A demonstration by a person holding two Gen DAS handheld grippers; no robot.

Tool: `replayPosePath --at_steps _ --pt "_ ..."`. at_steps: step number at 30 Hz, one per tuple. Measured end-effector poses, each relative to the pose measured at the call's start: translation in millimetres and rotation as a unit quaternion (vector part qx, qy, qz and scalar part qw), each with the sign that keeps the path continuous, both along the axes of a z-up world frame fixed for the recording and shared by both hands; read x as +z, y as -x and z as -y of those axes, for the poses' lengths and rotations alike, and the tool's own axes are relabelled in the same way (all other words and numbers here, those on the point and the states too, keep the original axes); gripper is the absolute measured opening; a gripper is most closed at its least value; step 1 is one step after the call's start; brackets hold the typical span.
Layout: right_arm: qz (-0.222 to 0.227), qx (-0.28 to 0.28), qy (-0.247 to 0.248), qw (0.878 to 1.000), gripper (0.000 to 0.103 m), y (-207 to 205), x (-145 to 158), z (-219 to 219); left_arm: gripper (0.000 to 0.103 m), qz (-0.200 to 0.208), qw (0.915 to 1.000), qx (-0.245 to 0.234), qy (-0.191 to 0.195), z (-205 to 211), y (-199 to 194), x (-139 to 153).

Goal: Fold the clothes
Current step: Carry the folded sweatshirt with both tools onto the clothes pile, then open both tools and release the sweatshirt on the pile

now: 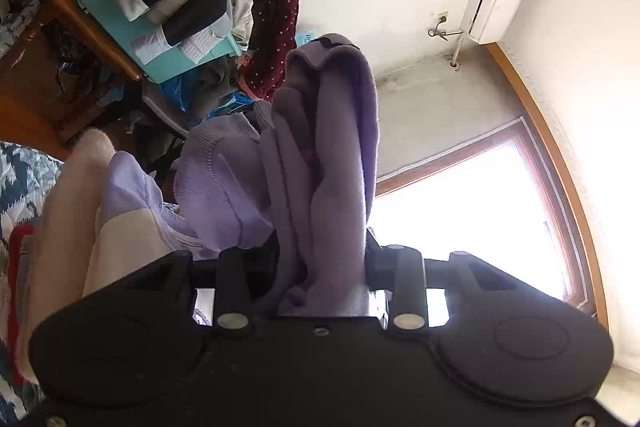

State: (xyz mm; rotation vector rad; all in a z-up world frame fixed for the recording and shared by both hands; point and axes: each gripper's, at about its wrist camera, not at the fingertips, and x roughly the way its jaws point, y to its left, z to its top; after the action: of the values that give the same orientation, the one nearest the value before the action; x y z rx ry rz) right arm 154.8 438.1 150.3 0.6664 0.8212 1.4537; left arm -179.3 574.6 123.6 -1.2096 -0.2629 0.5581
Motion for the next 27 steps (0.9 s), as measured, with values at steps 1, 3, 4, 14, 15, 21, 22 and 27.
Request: replayPosePath --at_steps 1,3,4,14,15,21,22,27 --pt "0.01 -0.007 0.027 1.0 0.026 0 -7 -4 0.035 -0.019 0.9996 0.004 0.021 -2 -4 -12" --pt "0.02 -0.018 0.134 0.991 0.029 -1 -41 -21 0.04 -0.061 0.9959 0.012 0.066 -6 -11 -39" --pt "0.013 -0.012 0.18 0.984 0.033 -2 -57 -27 0.043 -0.078 0.9928 0.012 0.09 -10 -14 -56" --pt "0.051 -0.042 0.104 0.992 0.054 -2 -42 47 0.076 -0.098 0.9943 0.007 0.041 11 12 -49" --pt "0.07 -0.044 0.105 0.991 0.055 -2 -38 62 0.077 -0.103 0.9943 0.011 0.026 18 17 -46" --pt "0.184 -0.044 0.131 0.973 0.073 17 -36 165 0.08 -0.142 0.9874 0.018 -0.069 88 52 -44" --pt "0.196 -0.051 0.139 0.969 0.077 21 -38 183 0.082 -0.148 0.9858 0.01 -0.079 98 53 -45" --pt "0.22 -0.103 0.193 0.951 0.09 43 -58 295 0.092 -0.2 0.9672 -0.098 -0.122 167 29 -64"
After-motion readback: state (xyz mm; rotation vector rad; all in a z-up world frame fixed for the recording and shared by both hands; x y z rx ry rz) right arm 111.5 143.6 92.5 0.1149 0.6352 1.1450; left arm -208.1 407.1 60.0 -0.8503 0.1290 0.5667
